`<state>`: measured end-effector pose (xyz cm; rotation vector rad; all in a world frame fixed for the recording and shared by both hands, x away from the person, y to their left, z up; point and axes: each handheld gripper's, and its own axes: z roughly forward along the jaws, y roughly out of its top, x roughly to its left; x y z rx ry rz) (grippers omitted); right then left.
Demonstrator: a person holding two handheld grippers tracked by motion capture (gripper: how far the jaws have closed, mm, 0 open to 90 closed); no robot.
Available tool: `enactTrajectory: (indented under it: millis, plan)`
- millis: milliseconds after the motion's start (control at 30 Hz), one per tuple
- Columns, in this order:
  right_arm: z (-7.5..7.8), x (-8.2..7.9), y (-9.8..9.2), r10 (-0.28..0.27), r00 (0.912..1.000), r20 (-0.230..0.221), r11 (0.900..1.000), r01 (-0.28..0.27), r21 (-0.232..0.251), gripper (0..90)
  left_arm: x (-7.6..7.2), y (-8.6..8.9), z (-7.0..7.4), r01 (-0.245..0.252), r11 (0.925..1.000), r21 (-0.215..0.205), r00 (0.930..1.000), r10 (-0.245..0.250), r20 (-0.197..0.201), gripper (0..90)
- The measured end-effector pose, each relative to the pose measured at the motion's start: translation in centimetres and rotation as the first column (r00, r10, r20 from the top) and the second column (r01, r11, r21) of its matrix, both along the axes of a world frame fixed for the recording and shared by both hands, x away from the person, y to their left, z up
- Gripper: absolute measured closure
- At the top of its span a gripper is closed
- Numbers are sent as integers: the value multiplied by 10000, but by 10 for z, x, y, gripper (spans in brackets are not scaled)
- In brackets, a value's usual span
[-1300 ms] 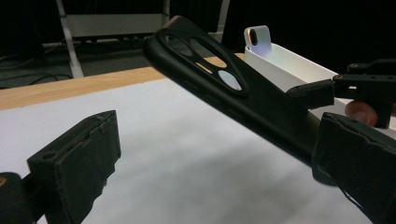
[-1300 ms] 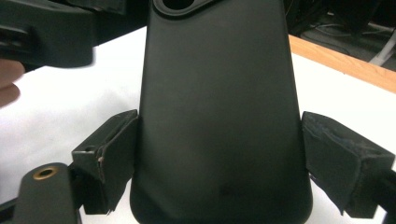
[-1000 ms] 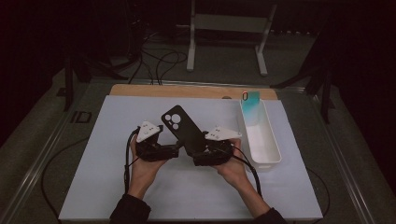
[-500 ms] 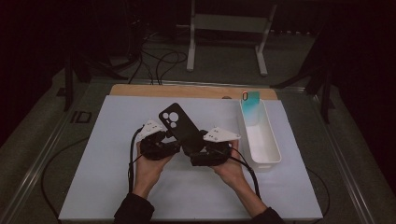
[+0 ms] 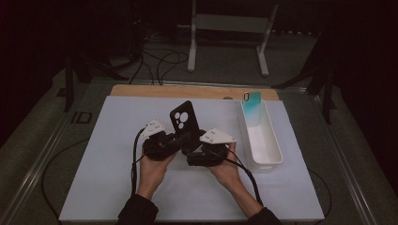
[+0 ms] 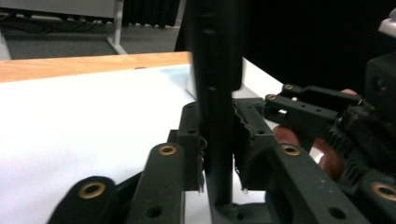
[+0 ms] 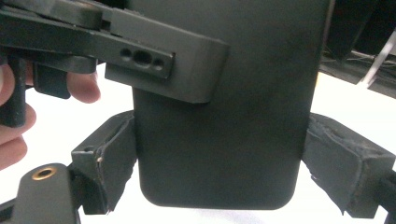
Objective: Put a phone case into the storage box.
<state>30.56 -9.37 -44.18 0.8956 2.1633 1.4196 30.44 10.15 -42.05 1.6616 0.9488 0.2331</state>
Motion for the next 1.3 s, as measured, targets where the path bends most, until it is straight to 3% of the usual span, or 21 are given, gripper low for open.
enactTrajectory:
  millis: [533, 833, 1300]
  plan:
    - [-1, 1, -2, 223, 9996, -197, 9995, -218, 230, 136, 0, -2, 0, 60, 9999, -80, 9998, -58, 200, 787]
    - [-1, 5, -6, 664, 9966, -493, 9971, -645, 404, 131, -4, -5, 0, 110, 9999, 121, 9990, -115, 435, 797]
    - [-4, 5, -8, 1159, 9919, -520, 9933, -1157, 71, 113, -7, -5, 0, 305, 9990, 329, 9977, -324, 601, 801]
